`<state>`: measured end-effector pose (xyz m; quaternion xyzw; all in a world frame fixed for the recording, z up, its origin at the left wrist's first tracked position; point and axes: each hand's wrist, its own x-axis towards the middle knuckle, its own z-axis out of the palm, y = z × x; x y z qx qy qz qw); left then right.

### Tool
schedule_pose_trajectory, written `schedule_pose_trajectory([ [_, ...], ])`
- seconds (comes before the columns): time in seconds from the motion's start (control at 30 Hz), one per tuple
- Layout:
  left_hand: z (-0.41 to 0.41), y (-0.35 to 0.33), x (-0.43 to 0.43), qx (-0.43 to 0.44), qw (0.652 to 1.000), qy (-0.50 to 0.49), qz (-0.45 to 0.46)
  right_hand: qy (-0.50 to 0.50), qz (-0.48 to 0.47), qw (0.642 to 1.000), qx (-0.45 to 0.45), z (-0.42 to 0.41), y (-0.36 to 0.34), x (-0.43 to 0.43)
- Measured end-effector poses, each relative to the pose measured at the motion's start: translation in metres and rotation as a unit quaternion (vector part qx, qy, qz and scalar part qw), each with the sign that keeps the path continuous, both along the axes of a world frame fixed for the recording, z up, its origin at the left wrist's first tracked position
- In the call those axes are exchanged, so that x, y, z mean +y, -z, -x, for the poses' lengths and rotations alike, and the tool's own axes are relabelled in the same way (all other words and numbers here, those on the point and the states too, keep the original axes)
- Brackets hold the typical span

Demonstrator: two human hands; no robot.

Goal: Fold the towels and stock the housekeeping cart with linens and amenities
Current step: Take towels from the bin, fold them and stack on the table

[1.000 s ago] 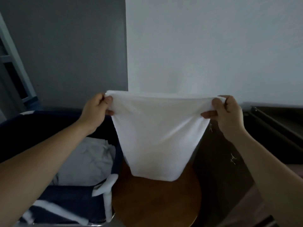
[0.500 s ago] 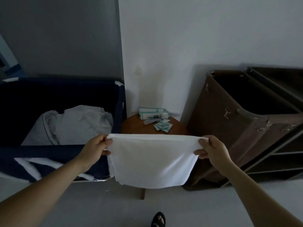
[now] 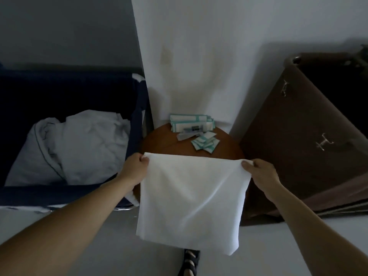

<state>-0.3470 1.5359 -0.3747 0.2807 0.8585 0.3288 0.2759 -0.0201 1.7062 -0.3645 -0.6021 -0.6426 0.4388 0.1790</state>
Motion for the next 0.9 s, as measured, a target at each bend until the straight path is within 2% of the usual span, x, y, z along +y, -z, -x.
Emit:
schedule_pose_trajectory([
  [0.2,0.027,0.11,0.101,-0.006,0.992,-0.059,0.114,0.0,0.079,0.995,-0.062,0.061,0.125,0.09],
  [0.3,0.035,0.157,0.126,-0.016,0.988,-0.054,0.146,0.047,0.152,0.986,-0.04,0.077,0.183,0.106],
  [0.37,0.038,0.177,0.131,-0.06,0.986,-0.066,0.143,0.074,0.183,0.98,-0.039,0.079,0.209,0.108],
  [0.47,0.043,0.194,0.129,-0.09,0.982,-0.07,0.153,0.092,0.158,0.981,-0.065,0.073,0.227,0.11],
  [0.6,0.042,0.203,0.126,-0.05,0.984,-0.08,0.149,0.095,0.113,0.984,-0.099,0.072,0.237,0.109],
  [0.77,0.034,0.206,0.115,-0.072,0.985,-0.1,0.121,0.119,0.117,0.981,-0.099,0.076,0.239,0.095],
  [0.9,0.016,0.195,0.065,0.004,0.991,-0.078,0.111,0.092,0.106,0.983,-0.116,0.055,0.219,0.058],
])
